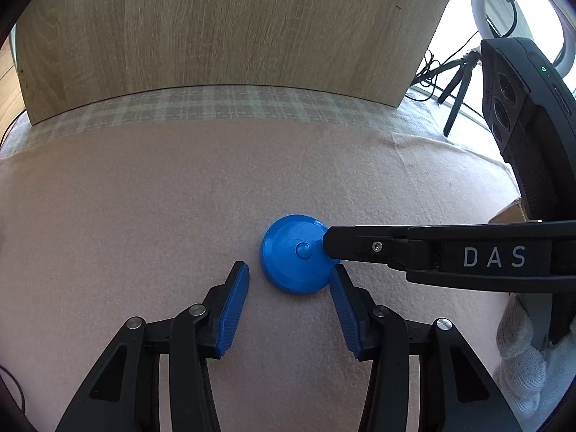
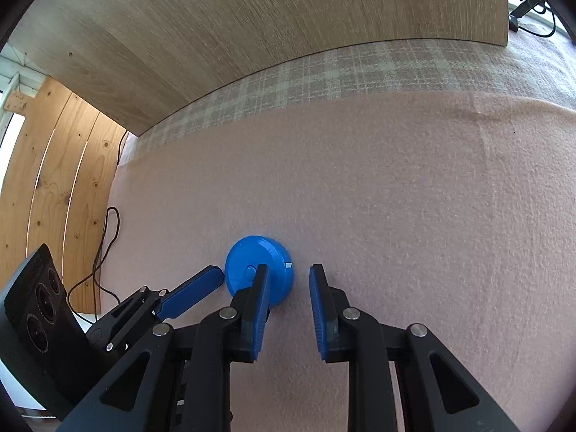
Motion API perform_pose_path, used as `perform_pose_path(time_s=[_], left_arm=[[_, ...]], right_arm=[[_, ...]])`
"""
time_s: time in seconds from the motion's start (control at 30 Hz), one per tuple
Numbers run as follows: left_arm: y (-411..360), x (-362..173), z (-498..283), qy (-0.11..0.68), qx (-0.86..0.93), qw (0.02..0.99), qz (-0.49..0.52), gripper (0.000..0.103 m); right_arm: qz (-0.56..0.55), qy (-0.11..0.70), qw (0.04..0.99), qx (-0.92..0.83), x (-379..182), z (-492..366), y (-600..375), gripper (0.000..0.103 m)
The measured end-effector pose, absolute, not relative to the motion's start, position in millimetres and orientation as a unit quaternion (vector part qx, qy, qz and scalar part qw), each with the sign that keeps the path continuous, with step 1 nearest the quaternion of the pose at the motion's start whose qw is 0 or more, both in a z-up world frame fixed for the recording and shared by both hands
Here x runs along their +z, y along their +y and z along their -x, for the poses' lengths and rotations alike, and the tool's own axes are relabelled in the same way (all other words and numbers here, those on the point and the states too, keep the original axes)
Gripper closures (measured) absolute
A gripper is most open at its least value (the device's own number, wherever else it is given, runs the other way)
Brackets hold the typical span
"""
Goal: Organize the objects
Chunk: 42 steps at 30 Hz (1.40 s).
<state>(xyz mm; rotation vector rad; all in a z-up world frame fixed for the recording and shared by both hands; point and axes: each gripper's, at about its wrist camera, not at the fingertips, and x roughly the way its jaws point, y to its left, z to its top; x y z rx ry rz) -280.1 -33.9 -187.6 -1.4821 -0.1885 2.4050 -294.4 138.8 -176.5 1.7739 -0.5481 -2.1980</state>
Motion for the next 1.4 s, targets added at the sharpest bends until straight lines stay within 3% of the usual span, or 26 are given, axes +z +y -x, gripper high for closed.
perform_pose_path(time_s=[0.2,0.77,1.4], left_arm=[[-32.1,-188.5,282.3,-0.069,0.838,0.168,0.515,0.06],[-19.0,-175.1,266.6,-0.059,0.842,0.179,0.506,0.061],[108.0,-109.5,214.0,0.019,0.85,0.258,0.458,0.062]], right_arm=[[-0.615,-0.195,0.144,-0.751,-179.2,297.4,138.4,0.083],[-0.61,-0.202,0.151,-0.751,-170.7,284.7,144.1,0.083],[-0.55,-0.242,0.101,-0.793,-108.6,207.1,255.2,0.083]])
